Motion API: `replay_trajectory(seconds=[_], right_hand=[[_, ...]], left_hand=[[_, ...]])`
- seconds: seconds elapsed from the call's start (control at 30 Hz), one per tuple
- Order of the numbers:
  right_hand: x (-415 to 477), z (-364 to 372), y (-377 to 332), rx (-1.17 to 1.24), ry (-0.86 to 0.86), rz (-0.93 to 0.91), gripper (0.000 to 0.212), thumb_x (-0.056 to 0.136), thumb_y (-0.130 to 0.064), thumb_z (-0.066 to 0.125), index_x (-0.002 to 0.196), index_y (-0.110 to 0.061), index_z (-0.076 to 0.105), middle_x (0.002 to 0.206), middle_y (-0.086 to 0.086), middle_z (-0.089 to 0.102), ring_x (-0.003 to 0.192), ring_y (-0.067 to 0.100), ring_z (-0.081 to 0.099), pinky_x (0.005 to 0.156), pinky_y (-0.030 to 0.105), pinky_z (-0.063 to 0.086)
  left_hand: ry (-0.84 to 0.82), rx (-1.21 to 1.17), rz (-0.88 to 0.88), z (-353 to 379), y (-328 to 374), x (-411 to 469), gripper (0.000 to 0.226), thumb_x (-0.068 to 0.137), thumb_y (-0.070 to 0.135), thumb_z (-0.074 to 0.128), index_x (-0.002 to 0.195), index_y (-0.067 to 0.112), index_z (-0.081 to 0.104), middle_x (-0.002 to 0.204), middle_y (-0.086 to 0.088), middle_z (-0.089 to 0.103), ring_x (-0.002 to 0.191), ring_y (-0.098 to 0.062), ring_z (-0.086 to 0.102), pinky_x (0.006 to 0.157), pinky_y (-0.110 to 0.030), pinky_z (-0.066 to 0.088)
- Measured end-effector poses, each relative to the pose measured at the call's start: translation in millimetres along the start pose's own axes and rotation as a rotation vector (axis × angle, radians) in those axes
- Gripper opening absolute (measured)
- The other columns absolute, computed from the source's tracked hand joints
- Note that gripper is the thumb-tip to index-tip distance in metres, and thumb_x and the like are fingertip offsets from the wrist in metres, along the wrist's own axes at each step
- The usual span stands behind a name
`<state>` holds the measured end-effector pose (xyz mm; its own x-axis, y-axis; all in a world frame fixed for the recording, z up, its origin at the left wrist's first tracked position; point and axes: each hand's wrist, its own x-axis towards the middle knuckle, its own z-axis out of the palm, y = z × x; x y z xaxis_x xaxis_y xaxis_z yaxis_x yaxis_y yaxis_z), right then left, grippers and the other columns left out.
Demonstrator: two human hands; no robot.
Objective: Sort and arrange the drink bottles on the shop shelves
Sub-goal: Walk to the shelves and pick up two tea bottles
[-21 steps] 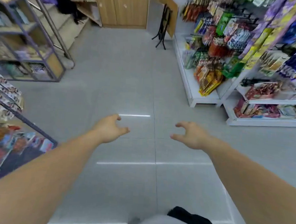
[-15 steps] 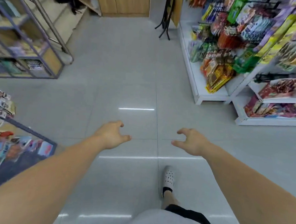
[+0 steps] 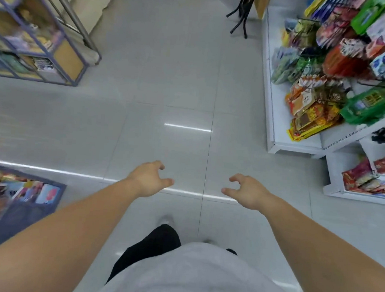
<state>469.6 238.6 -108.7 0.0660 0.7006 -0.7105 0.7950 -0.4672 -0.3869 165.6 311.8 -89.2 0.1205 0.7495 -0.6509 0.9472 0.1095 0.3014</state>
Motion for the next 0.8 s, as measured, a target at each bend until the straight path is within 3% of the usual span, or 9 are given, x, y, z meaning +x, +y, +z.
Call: replay_trajectory(seconds=[0.23,0.4,0.57,0.7,0.8], right_hand=[[125,-86,-66,-0.028,0.015,0.043,0.068,0.087,-0.064,0.063,0.143,-0.028,0.049,0.148,0.008,0.048,0.132,0.026,0.051,0.108,0.037,0.042],[196,-163,-137,0.014,0.043,0.095,0.069,0.09,-0.06,0.063,0.146,-0.024,0.047,0.149,0.009,0.047,0.133,0.027,0.05,0.108,0.035,0.042],[268,-237,-200,0.084,0.1,0.074,0.067,0.092,-0.057,0.064,0.146,-0.021,0.048,0.148,0.011,0.049,0.132,0.027,0.051,0.106,0.036,0.042],[326,-286,-226,0.143,0.101,0.074,0.064,0.093,-0.055,0.064,0.146,-0.022,0.049,0.147,0.009,0.05,0.132,0.026,0.051,0.102,0.034,0.042],[383,-328,-232,0.23,0.097,0.096,0.062,0.093,-0.052,0.065,0.145,-0.022,0.049,0.147,0.009,0.05,0.129,0.026,0.052,0.096,0.03,0.041]], left_hand=[[-0.013,-0.098,0.015,-88,16,138,0.075,0.087,0.062,0.067,0.147,0.023,0.046,0.147,-0.007,0.051,0.128,-0.025,0.054,0.094,-0.032,0.043],[0.013,-0.13,0.035,-195,32,234,0.07,0.088,0.059,0.067,0.144,0.022,0.049,0.143,-0.007,0.055,0.126,-0.028,0.055,0.101,-0.035,0.045],[0.064,-0.061,0.066,-294,59,326,0.071,0.088,0.062,0.066,0.143,0.021,0.05,0.137,-0.008,0.059,0.123,-0.029,0.058,0.098,-0.035,0.045],[0.051,0.138,0.089,-332,85,387,0.074,0.088,0.064,0.062,0.146,0.021,0.047,0.139,-0.007,0.056,0.124,-0.029,0.056,0.096,-0.035,0.046],[0.022,0.151,0.066,-356,110,442,0.073,0.089,0.063,0.062,0.146,0.02,0.045,0.141,-0.009,0.054,0.124,-0.03,0.056,0.094,-0.035,0.047]])
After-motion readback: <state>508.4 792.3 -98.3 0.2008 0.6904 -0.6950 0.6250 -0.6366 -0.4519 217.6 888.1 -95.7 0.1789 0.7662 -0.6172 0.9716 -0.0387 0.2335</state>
